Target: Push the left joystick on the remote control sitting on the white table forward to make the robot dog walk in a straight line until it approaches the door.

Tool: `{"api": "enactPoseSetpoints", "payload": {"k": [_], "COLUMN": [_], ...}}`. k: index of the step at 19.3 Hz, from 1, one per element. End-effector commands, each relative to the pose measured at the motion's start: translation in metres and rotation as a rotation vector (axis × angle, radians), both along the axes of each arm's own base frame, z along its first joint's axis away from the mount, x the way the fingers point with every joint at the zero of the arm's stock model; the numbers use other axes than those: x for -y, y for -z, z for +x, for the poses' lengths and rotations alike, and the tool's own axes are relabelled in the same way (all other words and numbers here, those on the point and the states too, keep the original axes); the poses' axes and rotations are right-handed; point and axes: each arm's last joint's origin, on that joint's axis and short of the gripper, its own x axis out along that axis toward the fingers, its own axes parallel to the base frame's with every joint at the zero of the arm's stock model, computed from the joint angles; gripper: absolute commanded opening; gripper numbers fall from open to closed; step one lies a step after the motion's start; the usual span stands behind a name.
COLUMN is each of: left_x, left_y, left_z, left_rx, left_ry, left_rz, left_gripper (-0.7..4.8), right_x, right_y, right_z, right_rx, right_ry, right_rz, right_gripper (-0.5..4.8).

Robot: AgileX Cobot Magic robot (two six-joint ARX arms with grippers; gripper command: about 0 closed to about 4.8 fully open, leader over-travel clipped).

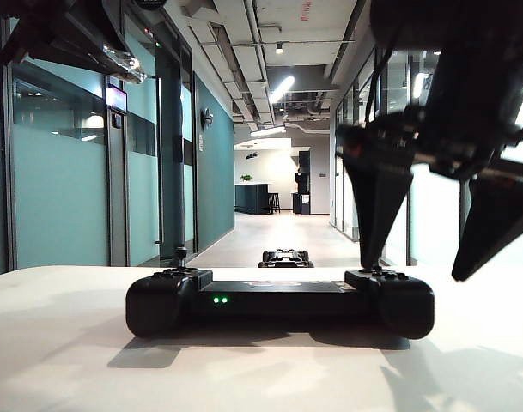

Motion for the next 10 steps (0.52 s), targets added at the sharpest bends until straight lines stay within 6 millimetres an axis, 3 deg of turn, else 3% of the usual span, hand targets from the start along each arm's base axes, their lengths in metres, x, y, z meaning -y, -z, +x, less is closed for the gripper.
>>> {"api": "enactPoseSetpoints", "payload": {"k": [1, 10], "left_x": [0.000, 0.000], "left_y": [-0.003, -0.003], "left_z": [0.000, 0.000], "left_rx": [0.011, 0.010], "left_ry": [0.008, 0.013], "left_rz": [-0.009, -0.013], "left_gripper": [-0.05, -0.05], "right_x": [-0.005, -0.013], "right_y": [0.006, 0.033], "right_z": [0.008, 0.019], "right_rx": [0.020, -0.036], "right_ry": [-0.004, -0.007], "right_rz": [0.012, -0.015], "right_gripper": [4.67, 4.67]}}
